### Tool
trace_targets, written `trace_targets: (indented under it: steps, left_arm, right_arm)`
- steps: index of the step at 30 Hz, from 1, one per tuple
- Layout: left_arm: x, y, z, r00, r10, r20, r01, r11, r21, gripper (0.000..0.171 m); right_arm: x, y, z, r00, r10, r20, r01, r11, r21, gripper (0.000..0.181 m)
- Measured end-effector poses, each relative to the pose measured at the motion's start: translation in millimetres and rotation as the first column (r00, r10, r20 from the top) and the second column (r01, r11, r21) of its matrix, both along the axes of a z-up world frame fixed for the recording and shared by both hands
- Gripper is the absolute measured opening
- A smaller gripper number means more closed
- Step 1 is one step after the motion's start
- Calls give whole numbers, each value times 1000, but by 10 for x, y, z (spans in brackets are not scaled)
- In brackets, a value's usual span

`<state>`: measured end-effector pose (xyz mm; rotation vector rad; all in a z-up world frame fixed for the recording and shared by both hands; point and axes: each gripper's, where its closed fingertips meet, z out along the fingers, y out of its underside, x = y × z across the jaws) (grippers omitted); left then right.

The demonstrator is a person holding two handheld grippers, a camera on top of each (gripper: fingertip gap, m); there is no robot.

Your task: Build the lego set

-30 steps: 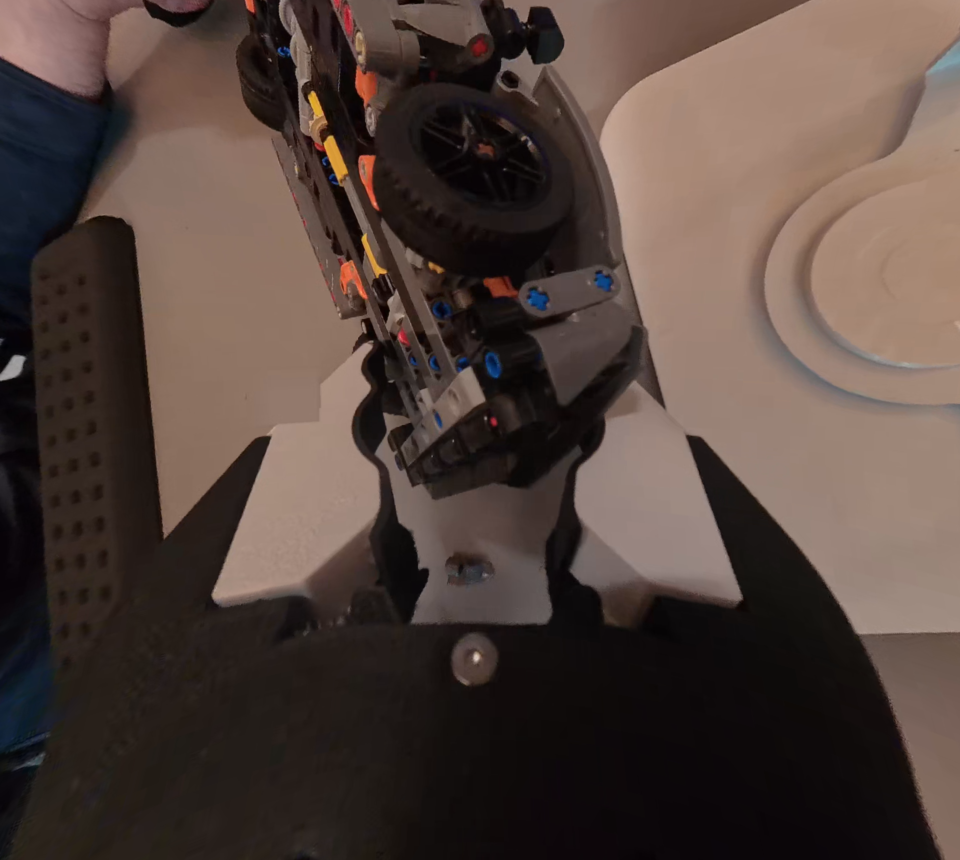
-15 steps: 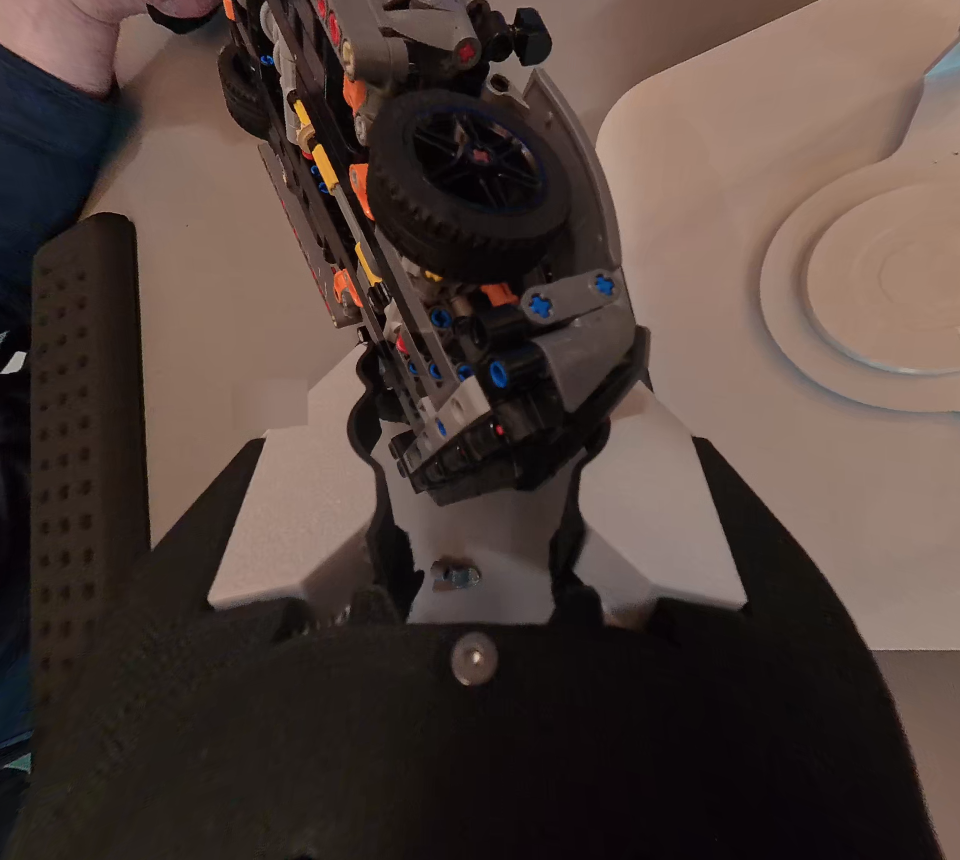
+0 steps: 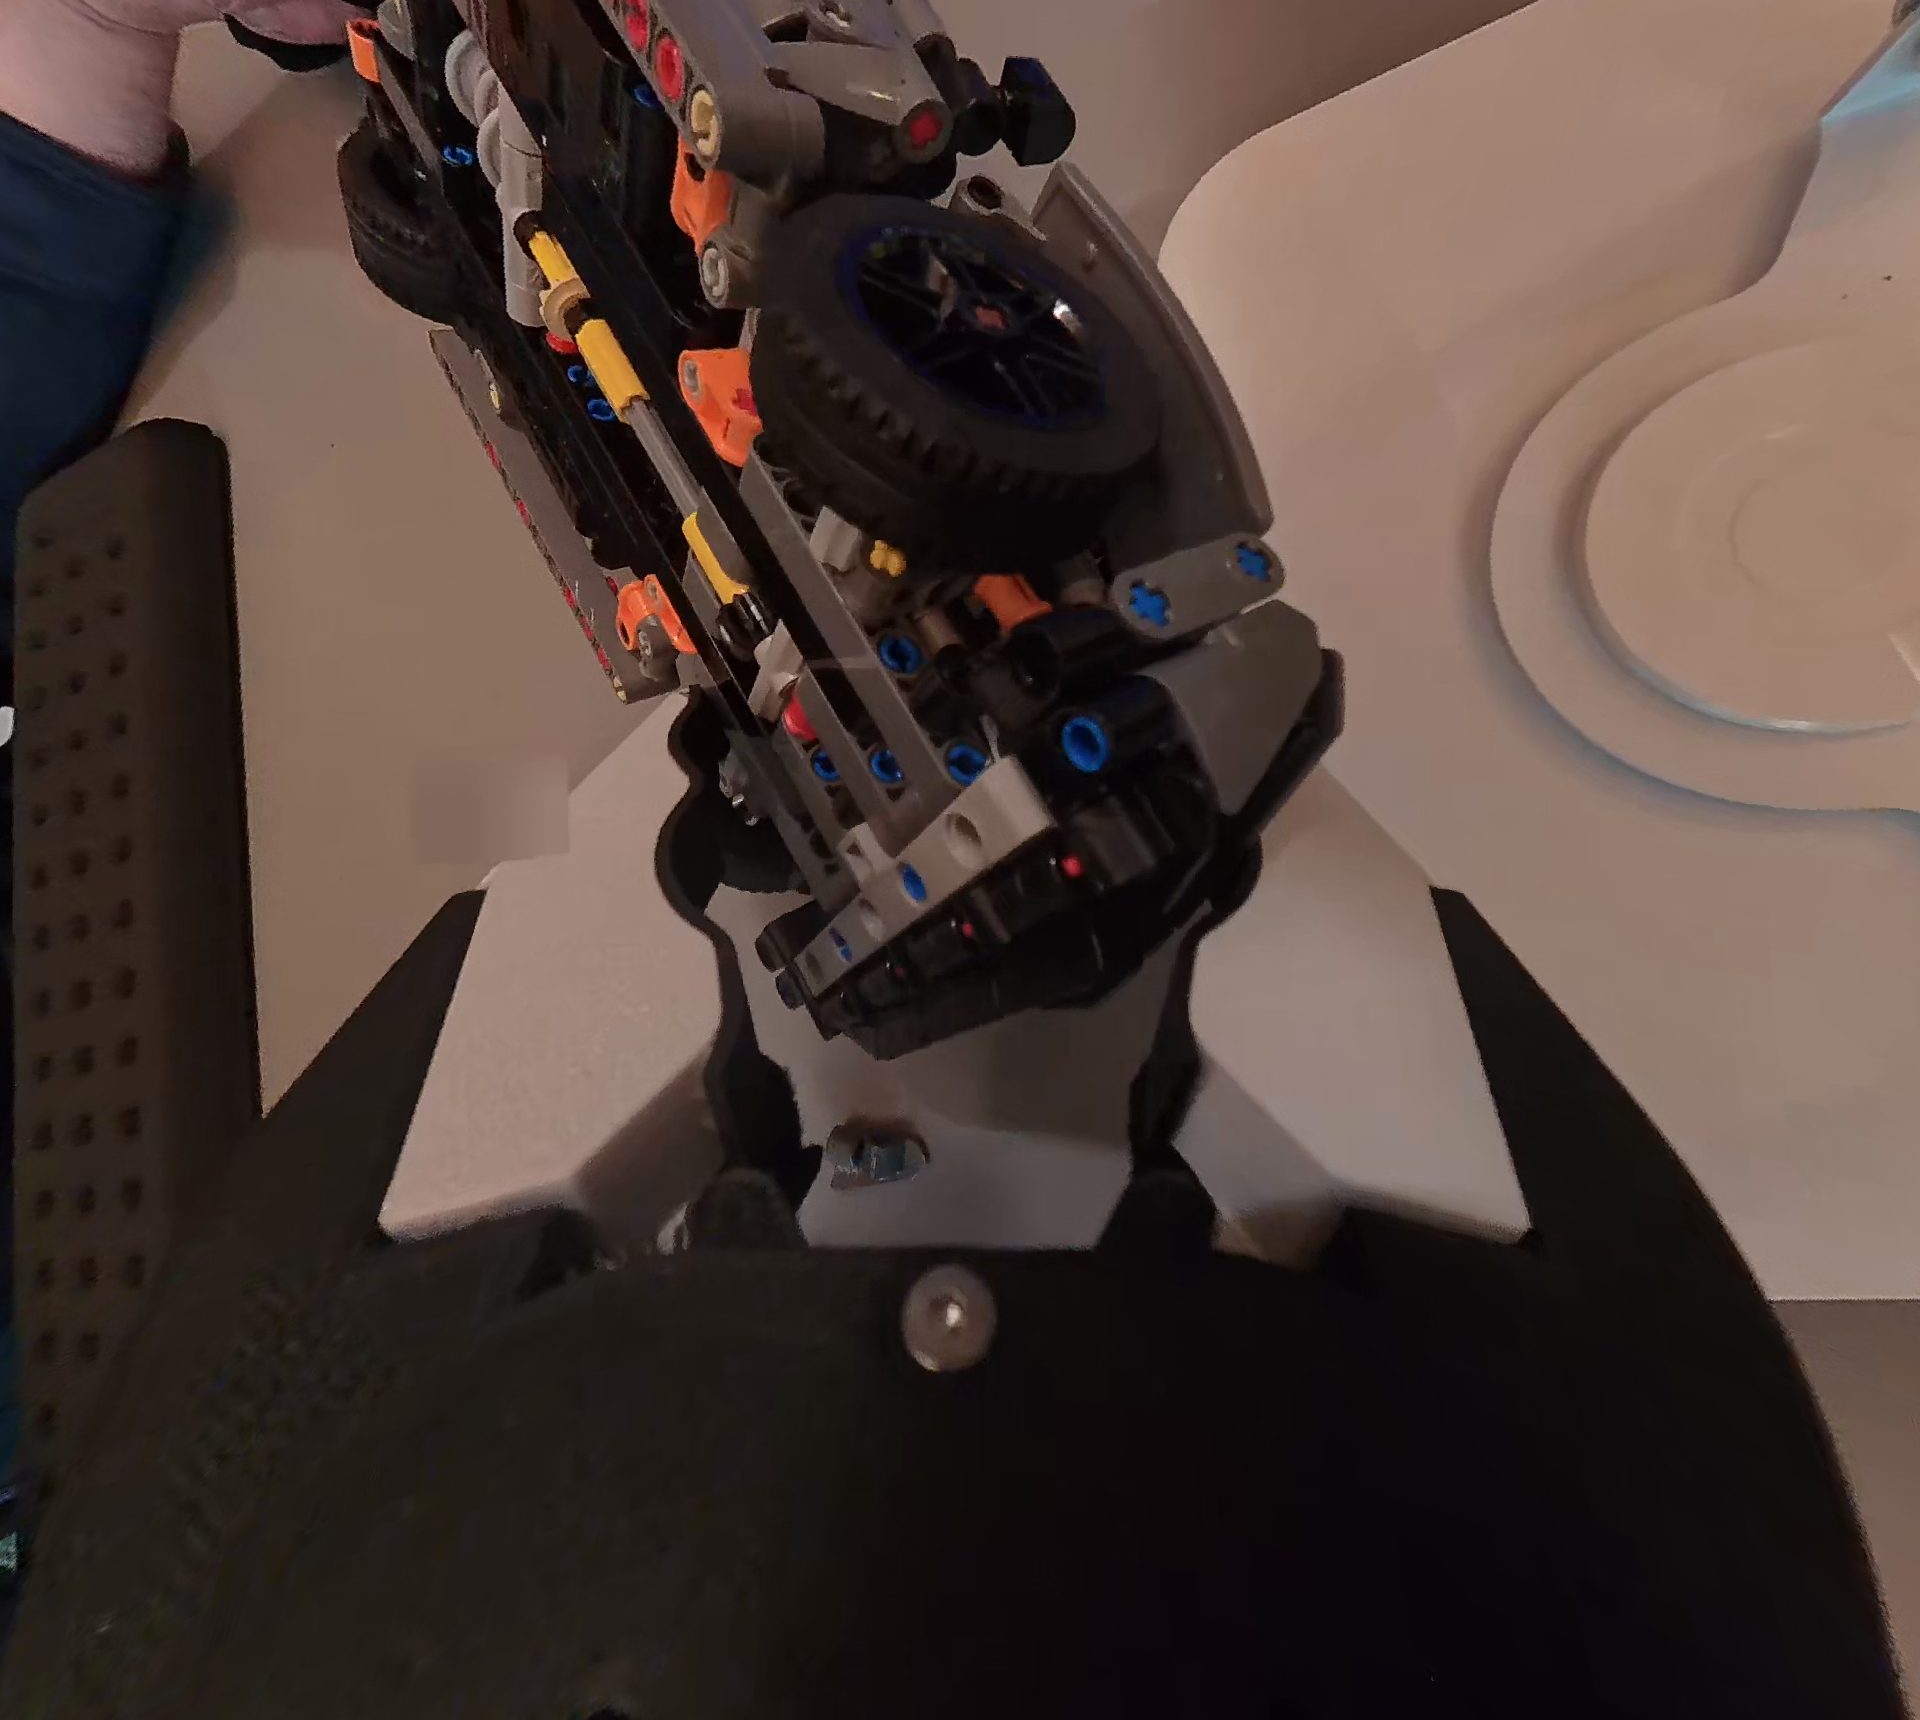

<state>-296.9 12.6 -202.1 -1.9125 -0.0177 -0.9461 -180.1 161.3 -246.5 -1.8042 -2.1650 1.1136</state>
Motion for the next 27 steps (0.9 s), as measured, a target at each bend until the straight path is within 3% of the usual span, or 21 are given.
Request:
trace_targets:
  steps: [11,27]
  left_arm:
    - [203,-45,-32,995,-98,8,98,995,-20,32]
    - [507,-87,27,974,-204,-100,206,979,2,29]
  right_arm:
    - [28,-38,-35,998,52,-29,-53,999,-15,99]
    - [171,24,-39,987,111,-117,-114,993,-21,100]
